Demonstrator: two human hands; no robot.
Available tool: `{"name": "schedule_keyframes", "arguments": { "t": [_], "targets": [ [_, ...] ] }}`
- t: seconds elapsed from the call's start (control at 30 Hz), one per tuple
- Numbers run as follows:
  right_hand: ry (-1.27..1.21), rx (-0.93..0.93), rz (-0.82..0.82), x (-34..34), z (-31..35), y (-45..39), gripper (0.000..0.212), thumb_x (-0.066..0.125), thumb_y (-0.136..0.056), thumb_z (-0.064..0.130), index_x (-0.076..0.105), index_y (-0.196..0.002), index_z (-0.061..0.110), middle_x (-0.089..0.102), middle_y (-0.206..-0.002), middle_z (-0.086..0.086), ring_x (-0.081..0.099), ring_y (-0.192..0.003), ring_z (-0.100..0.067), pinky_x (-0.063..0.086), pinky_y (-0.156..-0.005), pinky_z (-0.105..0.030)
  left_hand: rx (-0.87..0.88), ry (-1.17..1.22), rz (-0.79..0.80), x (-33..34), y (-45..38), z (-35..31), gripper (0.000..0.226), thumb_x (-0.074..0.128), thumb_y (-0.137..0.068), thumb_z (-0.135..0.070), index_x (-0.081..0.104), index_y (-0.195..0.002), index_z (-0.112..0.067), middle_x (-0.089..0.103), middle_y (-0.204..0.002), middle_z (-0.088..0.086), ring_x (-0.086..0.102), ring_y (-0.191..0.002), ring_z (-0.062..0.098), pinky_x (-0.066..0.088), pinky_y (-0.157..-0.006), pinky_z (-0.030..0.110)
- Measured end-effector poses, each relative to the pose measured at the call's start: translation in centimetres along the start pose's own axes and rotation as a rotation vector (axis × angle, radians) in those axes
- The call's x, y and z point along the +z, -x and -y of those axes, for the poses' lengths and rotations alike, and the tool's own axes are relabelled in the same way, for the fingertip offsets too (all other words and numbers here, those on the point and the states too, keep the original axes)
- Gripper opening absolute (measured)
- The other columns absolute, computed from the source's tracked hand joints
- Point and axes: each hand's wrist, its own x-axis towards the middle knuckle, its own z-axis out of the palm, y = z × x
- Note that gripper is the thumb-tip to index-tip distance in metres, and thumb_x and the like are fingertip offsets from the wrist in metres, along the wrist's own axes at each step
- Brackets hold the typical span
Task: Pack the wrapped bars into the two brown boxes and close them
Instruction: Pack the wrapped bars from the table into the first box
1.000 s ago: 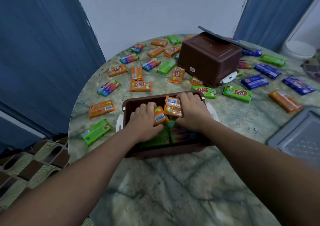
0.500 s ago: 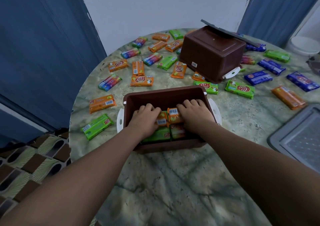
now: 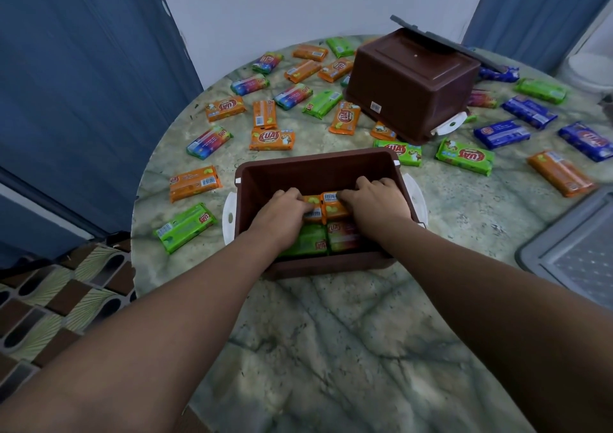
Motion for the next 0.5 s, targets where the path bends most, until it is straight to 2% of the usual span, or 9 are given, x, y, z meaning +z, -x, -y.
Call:
{"name": "schedule_keyframes", "arguments": {
  "t": [0.1, 0.17, 0.23, 0.3, 0.33, 0.4, 0.5],
  "targets": [
    [-0.036, -0.003, -0.018, -0.2, 0.0, 0.2, 0.038, 0.054, -0.099, 0.029, 0.056, -0.137, 0.03, 0.057, -0.12, -0.007, 0.061, -0.108, -0.03, 0.038, -0.104, -0.044, -0.013, -0.014, 0.041, -0.4, 0.4, -0.3, 0.043, 0.057, -0.098, -0.021, 0.057, -0.141, -0.025, 0.05, -0.13, 0.004, 0.047, -0.117, 0.029, 0.044, -0.1, 0.041],
    [-0.157, 0.013, -0.109, -0.4, 0.1, 0.5, 0.038, 0.056, -0.097, 0.034, 0.06, -0.134, 0.025, 0.058, -0.118, -0.007, 0.058, -0.106, -0.031, 0.043, -0.098, -0.044, -0.026, 0.002, 0.009, -1.1, 1.0, -0.6, 0.043, 0.062, -0.095, -0.031, 0.057, -0.138, -0.023, 0.051, -0.126, 0.004, 0.049, -0.117, 0.027, 0.049, -0.095, 0.042],
    [-0.285, 0.046, -0.293, -0.8, 0.0, 0.6, 0.037, 0.061, -0.094, 0.035, 0.064, -0.127, 0.019, 0.058, -0.112, -0.009, 0.055, -0.102, -0.033, 0.049, -0.086, -0.046, -0.052, 0.019, -0.176, -2.1, 1.9, -0.6, 0.039, 0.061, -0.095, -0.036, 0.058, -0.131, -0.021, 0.052, -0.119, 0.003, 0.049, -0.113, 0.025, 0.053, -0.085, 0.042],
    [-0.295, 0.126, -0.486, -1.4, -0.5, 0.7, 0.033, 0.064, -0.091, 0.034, 0.064, -0.118, 0.015, 0.057, -0.108, -0.01, 0.051, -0.098, -0.034, 0.048, -0.078, -0.046, -0.103, -0.064, -0.399, -3.2, 2.6, 0.0, 0.038, 0.063, -0.094, -0.035, 0.058, -0.127, -0.02, 0.054, -0.116, 0.005, 0.048, -0.109, 0.027, 0.051, -0.084, 0.041],
    [-0.265, 0.186, -0.517, -1.9, -0.8, 0.8, 0.035, 0.066, -0.09, 0.034, 0.062, -0.119, 0.014, 0.055, -0.11, -0.012, 0.05, -0.099, -0.034, 0.047, -0.079, -0.045, -0.154, -0.131, -0.474, -3.7, 2.9, 0.4, 0.04, 0.065, -0.092, -0.035, 0.057, -0.127, -0.018, 0.054, -0.116, 0.007, 0.048, -0.108, 0.028, 0.049, -0.085, 0.04],
    [-0.21, 0.33, -0.438, -2.6, -1.3, 0.7, 0.052, 0.068, -0.088, 0.034, 0.052, -0.133, 0.015, 0.048, -0.123, -0.015, 0.047, -0.109, -0.036, 0.045, -0.086, -0.047, -0.317, -0.218, -0.508, -4.4, 2.9, 1.5, 0.048, 0.068, -0.09, -0.038, 0.052, -0.129, -0.015, 0.053, -0.118, 0.012, 0.047, -0.108, 0.03, 0.044, -0.087, 0.039],
    [-0.274, 0.462, -0.159, -2.7, -2.0, 0.5, 0.081, 0.065, -0.091, 0.023, 0.019, -0.158, 0.025, 0.031, -0.149, -0.02, 0.041, -0.127, -0.041, 0.044, -0.096, -0.048, -0.53, -0.129, -0.359, -4.4, 2.5, 2.4, 0.061, 0.067, -0.091, -0.043, 0.041, -0.135, -0.011, 0.046, -0.13, 0.019, 0.044, -0.117, 0.035, 0.043, -0.091, 0.042]
  ]
}}
